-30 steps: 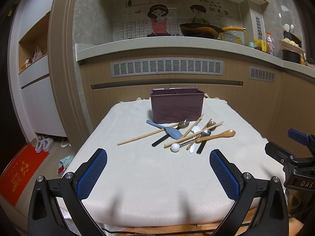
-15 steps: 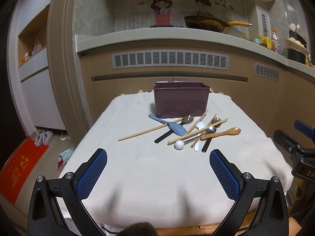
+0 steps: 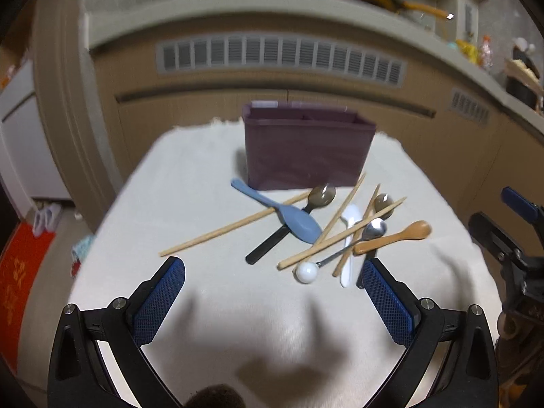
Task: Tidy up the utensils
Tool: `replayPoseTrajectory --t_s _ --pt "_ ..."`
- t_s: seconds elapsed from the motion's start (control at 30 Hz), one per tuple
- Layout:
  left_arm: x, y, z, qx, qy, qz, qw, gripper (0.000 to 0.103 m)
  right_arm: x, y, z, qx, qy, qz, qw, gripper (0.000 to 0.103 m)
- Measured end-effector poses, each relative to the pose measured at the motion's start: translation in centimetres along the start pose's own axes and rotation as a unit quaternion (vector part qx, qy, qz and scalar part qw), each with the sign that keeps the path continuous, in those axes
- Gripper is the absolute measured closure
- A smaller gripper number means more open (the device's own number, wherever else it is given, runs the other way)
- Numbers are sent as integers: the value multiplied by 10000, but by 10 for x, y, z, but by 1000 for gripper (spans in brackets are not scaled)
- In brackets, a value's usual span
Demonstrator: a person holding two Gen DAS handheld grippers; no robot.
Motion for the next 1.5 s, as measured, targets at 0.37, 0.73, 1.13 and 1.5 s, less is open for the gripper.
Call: replayPoseTrajectory --t_s 0.37,0.73,1.13,1.5 --pt "-65 37 2 -347 -302 21 9989 1 -78 -8 2 480 194 771 9957 0" --pt "-124 18 -4 262 -158 1164 9927 45 -95 -16 -7 330 221 1033 9939 0" --pt "-138 20 -18 110 514 1184 9916 49 -86 -30 -24 -142 241 1072 9938 0" --pt "-52 16 12 119 18 379 9992 88 -81 -24 -17 -55 314 983 9946 0"
Point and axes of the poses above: each gripper's, at about its wrist camera, not at the fingertips, and x roughly against the way its jaws point, z to its left, y to its top, the point moved 6 cm from there along -x, roughly the way its jaws point, and after that the axes turned 7 degrees about -y, right-handed, at the moved point
